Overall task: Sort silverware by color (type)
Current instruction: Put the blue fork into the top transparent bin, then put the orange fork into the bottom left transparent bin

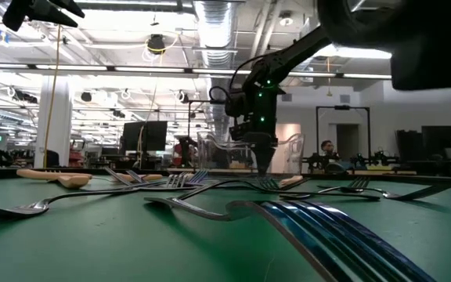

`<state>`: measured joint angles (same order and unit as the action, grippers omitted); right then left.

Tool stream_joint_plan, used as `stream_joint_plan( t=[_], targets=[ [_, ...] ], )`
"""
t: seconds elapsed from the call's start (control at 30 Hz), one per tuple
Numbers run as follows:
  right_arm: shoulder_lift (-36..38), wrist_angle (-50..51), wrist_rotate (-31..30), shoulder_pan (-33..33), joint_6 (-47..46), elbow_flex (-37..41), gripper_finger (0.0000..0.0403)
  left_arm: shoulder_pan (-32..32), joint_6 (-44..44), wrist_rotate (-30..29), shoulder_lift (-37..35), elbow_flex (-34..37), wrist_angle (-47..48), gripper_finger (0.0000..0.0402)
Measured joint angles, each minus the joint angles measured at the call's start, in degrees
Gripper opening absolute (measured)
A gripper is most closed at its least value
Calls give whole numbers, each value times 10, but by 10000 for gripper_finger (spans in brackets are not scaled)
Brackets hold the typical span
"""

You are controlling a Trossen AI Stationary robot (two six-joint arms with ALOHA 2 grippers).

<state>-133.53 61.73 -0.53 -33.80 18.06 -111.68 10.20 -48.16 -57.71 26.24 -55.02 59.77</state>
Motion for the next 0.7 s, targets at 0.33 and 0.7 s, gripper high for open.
stream_joint_plan(
  t=[0.33,0.7],
  targets=[
    [0,-5,4,0,-1,0,63,0,1,0,0,0,1,128],
    [4,20,8,-1,0,-20,90,0,-1,4,0,0,13,128]
  ],
)
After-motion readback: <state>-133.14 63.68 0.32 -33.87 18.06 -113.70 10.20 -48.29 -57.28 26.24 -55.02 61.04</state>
